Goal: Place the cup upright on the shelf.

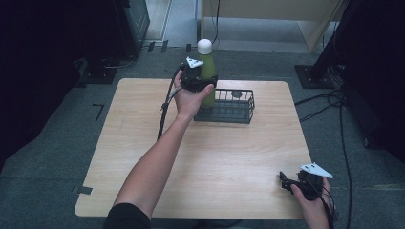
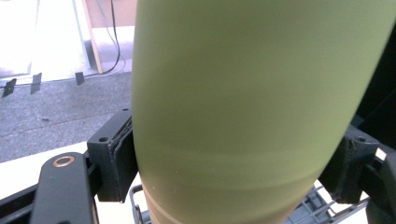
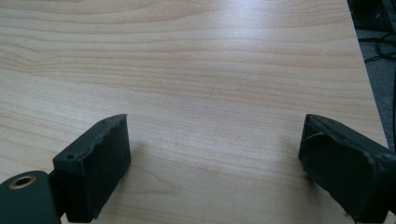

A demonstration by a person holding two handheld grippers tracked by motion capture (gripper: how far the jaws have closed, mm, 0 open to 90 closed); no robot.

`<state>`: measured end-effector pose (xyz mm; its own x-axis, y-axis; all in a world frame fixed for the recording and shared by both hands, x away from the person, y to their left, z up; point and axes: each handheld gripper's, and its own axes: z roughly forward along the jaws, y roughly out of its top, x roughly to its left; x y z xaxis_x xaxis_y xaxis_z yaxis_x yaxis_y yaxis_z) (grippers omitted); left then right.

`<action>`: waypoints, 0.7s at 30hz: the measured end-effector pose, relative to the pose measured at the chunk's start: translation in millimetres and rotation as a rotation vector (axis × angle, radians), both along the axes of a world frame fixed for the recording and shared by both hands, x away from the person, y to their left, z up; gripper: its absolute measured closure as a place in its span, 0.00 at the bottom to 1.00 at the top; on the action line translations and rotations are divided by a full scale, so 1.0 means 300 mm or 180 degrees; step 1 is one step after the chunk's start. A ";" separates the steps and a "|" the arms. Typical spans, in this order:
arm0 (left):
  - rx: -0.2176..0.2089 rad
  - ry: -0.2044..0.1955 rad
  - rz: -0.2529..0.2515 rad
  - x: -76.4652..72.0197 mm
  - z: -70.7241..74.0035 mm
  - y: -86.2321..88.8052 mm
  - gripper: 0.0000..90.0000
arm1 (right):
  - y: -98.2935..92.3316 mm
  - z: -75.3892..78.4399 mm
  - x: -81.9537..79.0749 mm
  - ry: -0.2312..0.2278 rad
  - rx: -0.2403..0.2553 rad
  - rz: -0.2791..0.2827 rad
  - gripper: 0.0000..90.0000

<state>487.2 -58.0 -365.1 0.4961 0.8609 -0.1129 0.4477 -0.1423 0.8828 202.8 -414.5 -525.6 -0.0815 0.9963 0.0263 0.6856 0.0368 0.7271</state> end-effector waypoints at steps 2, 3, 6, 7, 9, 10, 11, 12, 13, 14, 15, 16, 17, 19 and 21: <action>0.0029 0.0006 0.0005 -0.001 -0.013 0.000 0.23 | 0.000 0.000 0.000 0.0000 0.0002 -0.0002 0.10; 0.0050 0.0013 -0.0002 -0.001 -0.019 -0.001 0.23 | 0.000 0.000 0.000 0.0000 0.0003 -0.0002 0.10; 0.0092 0.0013 -0.0011 -0.005 -0.034 -0.001 0.23 | 0.000 0.000 0.000 0.0001 0.0001 -0.0002 0.10; 0.0095 0.0013 -0.0003 -0.006 -0.039 -0.002 0.23 | 0.000 0.000 0.000 0.0001 0.0003 -0.0003 0.10; 0.0108 0.0011 -0.0005 -0.011 -0.048 -0.001 0.23 | 0.000 0.000 0.000 -0.0001 0.0000 -0.0001 0.10; 0.0108 -0.0006 -0.0014 -0.014 -0.049 0.000 0.23 | 0.000 0.000 0.000 0.0000 0.0000 -0.0001 0.10; 0.0138 -0.0016 -0.0030 -0.017 -0.049 0.001 0.23 | 0.000 0.000 0.000 0.0000 0.0002 -0.0002 0.10; 0.0147 -0.0021 -0.0039 -0.019 -0.049 0.000 0.23 | 0.000 0.000 0.000 0.0001 0.0003 -0.0002 0.10; 0.0159 -0.0013 -0.0042 -0.022 -0.048 0.000 0.23 | 0.000 0.000 0.000 -0.0001 0.0002 -0.0002 0.10; 0.0159 -0.0004 -0.0038 -0.023 -0.048 0.000 0.23 | 0.000 0.000 0.000 0.0000 0.0001 -0.0002 0.10; 0.0163 0.0017 -0.0042 -0.024 -0.046 0.000 0.23 | 0.000 0.000 0.000 0.0000 0.0002 -0.0002 0.10; 0.0170 0.0038 -0.0035 -0.025 -0.044 0.000 0.23 | 0.000 0.000 0.000 0.0000 0.0002 -0.0002 0.10; 0.0163 0.0054 -0.0030 -0.026 -0.042 0.000 0.22 | 0.000 0.000 0.000 0.0000 0.0002 -0.0002 0.10; 0.0151 0.0104 -0.0056 -0.026 -0.040 0.005 0.21 | 0.000 0.000 0.000 0.0000 0.0000 -0.0002 0.10; 0.0119 0.0146 -0.0062 -0.028 -0.039 0.010 0.19 | 0.000 0.000 0.000 -0.0001 0.0002 -0.0003 0.10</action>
<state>478.9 -55.0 -376.7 0.5077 0.8553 -0.1038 0.4846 -0.1838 0.8552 202.8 -414.5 -525.6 -0.0807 0.9964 0.0269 0.6854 0.0359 0.7273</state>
